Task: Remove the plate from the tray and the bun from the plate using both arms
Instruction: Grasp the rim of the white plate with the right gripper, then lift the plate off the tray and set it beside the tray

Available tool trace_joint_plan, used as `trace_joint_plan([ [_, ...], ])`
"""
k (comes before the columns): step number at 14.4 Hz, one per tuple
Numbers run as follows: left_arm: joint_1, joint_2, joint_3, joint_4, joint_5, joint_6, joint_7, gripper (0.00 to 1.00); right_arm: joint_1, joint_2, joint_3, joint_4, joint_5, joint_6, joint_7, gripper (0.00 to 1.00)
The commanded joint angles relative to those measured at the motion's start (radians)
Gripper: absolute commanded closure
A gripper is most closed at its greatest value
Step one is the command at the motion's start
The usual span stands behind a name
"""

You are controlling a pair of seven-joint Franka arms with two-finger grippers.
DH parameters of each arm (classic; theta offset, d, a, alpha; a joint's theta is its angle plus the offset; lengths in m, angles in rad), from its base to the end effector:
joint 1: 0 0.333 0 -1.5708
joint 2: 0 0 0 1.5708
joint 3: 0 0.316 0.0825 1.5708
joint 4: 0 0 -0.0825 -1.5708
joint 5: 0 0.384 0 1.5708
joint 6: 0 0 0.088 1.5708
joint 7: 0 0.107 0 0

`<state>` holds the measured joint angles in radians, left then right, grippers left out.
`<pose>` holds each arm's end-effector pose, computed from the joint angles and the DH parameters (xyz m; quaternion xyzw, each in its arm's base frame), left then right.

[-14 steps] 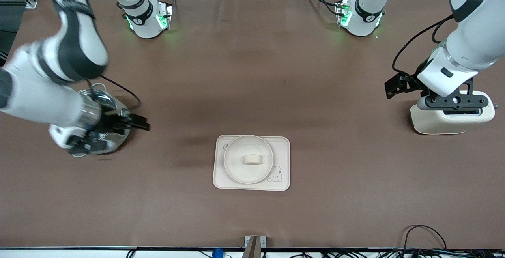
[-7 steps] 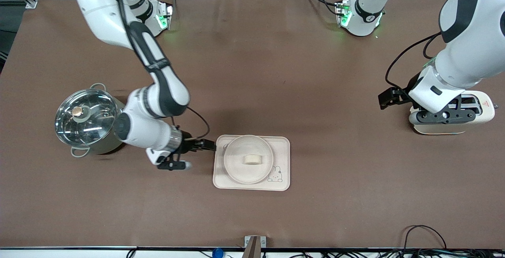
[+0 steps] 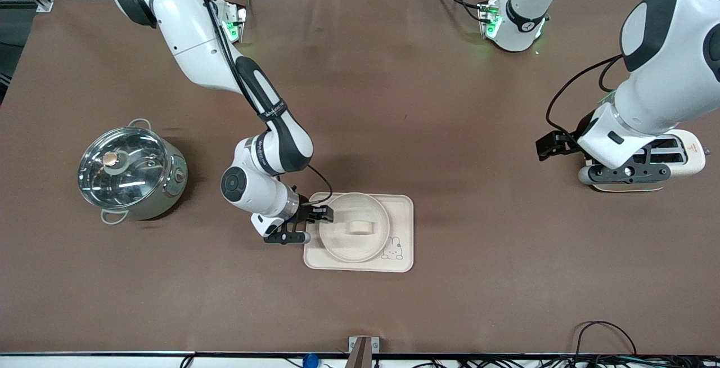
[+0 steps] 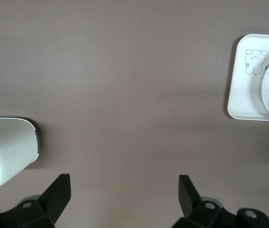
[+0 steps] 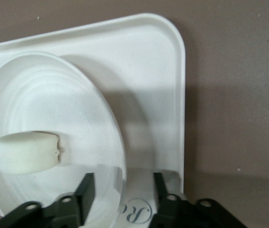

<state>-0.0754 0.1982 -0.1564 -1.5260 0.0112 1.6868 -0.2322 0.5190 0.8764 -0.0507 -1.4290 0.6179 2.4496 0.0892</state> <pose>0.6042 -0.1331 0.5405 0.9998 0.0007 -0.0193 0.0055 0.6554 0.3404 0.1830 -0.9783 0.0255 -0.0157 0.2048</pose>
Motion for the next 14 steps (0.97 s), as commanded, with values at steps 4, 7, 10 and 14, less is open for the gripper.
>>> trace_joint_plan([
  [4, -0.003, 0.006, -0.005, 0.012, -0.005, 0.001, -0.01, 0.0, -0.01, 0.009, 0.003, 0.019, 0.023, 0.028, -0.018, 1.0],
  [7, -0.01, 0.006, -0.005, 0.012, -0.005, 0.001, -0.01, 0.0, -0.014, -0.115, 0.031, -0.071, 0.025, 0.016, -0.035, 1.0],
  [10, -0.02, 0.007, -0.006, 0.014, -0.008, 0.002, -0.012, 0.0, 0.001, -0.296, 0.035, -0.279, 0.025, 0.016, -0.084, 1.0],
  [14, -0.069, 0.026, -0.009, 0.007, -0.016, 0.001, -0.119, 0.0, 0.11, -0.425, 0.037, -0.537, 0.025, 0.066, -0.101, 1.0],
])
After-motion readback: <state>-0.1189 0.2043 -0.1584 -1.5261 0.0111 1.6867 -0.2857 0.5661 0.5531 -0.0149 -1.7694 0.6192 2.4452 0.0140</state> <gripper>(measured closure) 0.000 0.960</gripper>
